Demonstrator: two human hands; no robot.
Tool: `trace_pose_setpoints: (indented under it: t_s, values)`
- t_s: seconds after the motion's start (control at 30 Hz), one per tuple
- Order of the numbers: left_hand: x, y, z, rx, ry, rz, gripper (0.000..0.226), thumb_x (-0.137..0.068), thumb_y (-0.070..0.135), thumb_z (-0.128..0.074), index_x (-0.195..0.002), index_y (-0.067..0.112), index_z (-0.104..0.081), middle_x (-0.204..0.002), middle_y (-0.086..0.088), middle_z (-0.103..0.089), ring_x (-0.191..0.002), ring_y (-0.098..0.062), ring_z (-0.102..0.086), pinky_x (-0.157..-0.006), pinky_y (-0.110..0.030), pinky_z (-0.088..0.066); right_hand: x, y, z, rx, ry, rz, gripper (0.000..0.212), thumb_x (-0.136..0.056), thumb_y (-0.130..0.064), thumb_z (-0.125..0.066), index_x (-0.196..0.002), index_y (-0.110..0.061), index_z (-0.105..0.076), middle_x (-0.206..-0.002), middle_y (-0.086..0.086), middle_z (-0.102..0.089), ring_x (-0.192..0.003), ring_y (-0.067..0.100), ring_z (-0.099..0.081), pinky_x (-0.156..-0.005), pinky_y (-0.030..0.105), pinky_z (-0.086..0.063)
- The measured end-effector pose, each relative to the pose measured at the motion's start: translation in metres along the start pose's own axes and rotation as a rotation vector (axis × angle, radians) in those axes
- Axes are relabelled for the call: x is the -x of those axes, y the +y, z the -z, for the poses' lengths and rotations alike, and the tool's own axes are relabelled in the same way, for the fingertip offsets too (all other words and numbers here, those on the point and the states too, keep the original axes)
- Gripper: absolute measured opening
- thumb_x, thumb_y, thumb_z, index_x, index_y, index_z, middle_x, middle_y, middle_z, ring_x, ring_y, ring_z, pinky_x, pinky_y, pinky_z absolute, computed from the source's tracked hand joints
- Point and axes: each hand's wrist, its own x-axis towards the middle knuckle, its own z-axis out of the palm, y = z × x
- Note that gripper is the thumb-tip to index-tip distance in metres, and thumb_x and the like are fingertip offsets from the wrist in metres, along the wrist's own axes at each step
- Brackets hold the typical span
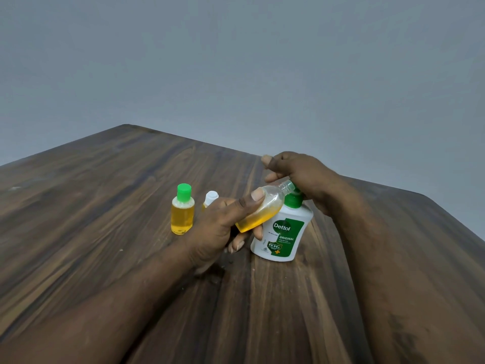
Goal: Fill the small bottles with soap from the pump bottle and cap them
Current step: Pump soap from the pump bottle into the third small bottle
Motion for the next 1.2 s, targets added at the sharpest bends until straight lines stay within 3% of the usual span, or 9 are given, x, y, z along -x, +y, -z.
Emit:
trace_pose_setpoints:
  t_s: [0.1,0.3,0.43,0.67,0.83,1.03,1.2]
  values:
    - [0.001,-0.001,0.000,-0.010,-0.003,0.015,0.067,-0.092,0.063,-0.053,-0.064,0.004,-0.069,-0.044,-0.012,-0.041,-0.037,-0.016,-0.036,-0.046,-0.025,-0.032,0.002,0.002,-0.003,-0.030,-0.034,-0.030,0.036,-0.101,-0.049,-0.061,-0.109,-0.017,-0.074,-0.105,0.006,-0.079,-0.104,0.034,-0.073,-0.101,0.053,-0.054]
    - [0.000,0.000,-0.002,-0.007,-0.013,0.019,0.066,-0.090,0.063,-0.053,-0.066,0.004,-0.070,-0.044,-0.011,-0.040,-0.037,-0.014,-0.037,-0.045,-0.024,-0.032,0.001,-0.002,0.000,-0.005,-0.018,0.010,0.033,-0.104,-0.047,-0.057,-0.109,-0.018,-0.073,-0.100,0.000,-0.079,-0.094,0.020,-0.071,-0.086,0.041,-0.054]
    - [0.000,0.000,-0.001,0.008,-0.005,0.003,0.068,-0.091,0.065,-0.055,-0.067,0.003,-0.070,-0.043,-0.011,-0.040,-0.037,-0.015,-0.036,-0.046,-0.027,-0.031,0.002,-0.005,0.002,0.028,0.033,0.073,0.040,-0.101,-0.055,-0.057,-0.105,-0.020,-0.075,-0.098,-0.003,-0.080,-0.098,0.020,-0.073,-0.097,0.046,-0.055]
    - [0.000,0.000,0.000,0.004,-0.019,0.001,0.070,-0.085,0.070,-0.056,-0.068,0.004,-0.071,-0.044,-0.011,-0.040,-0.038,-0.015,-0.037,-0.047,-0.027,-0.032,0.003,-0.012,0.007,-0.118,0.228,0.134,0.059,-0.096,-0.073,-0.049,-0.117,-0.020,-0.065,-0.103,-0.003,-0.076,-0.087,0.015,-0.077,-0.073,0.033,-0.049]
    - [0.000,0.002,0.000,0.003,-0.013,-0.006,0.070,-0.092,0.066,-0.055,-0.067,0.002,-0.070,-0.043,-0.010,-0.041,-0.038,-0.015,-0.037,-0.047,-0.027,-0.032,-0.002,-0.003,-0.003,-0.009,0.071,0.066,0.047,-0.102,-0.062,-0.050,-0.113,-0.020,-0.068,-0.101,-0.003,-0.078,-0.100,0.022,-0.072,-0.098,0.050,-0.054]
    - [0.002,0.000,0.000,-0.022,-0.021,0.006,0.069,-0.091,0.067,-0.055,-0.064,0.005,-0.070,-0.043,-0.009,-0.041,-0.038,-0.016,-0.037,-0.047,-0.025,-0.033,0.003,0.000,-0.007,-0.076,-0.008,0.009,0.041,-0.106,-0.048,-0.052,-0.112,-0.012,-0.072,-0.101,0.009,-0.079,-0.084,0.023,-0.071,-0.079,0.037,-0.055]
    - [0.001,0.001,0.000,-0.027,-0.022,-0.004,0.070,-0.091,0.067,-0.054,-0.067,0.005,-0.071,-0.044,-0.011,-0.042,-0.038,-0.016,-0.037,-0.047,-0.026,-0.033,0.002,-0.003,-0.003,-0.083,0.020,0.039,0.047,-0.104,-0.055,-0.051,-0.107,-0.014,-0.074,-0.095,0.004,-0.080,-0.086,0.021,-0.071,-0.089,0.044,-0.054]
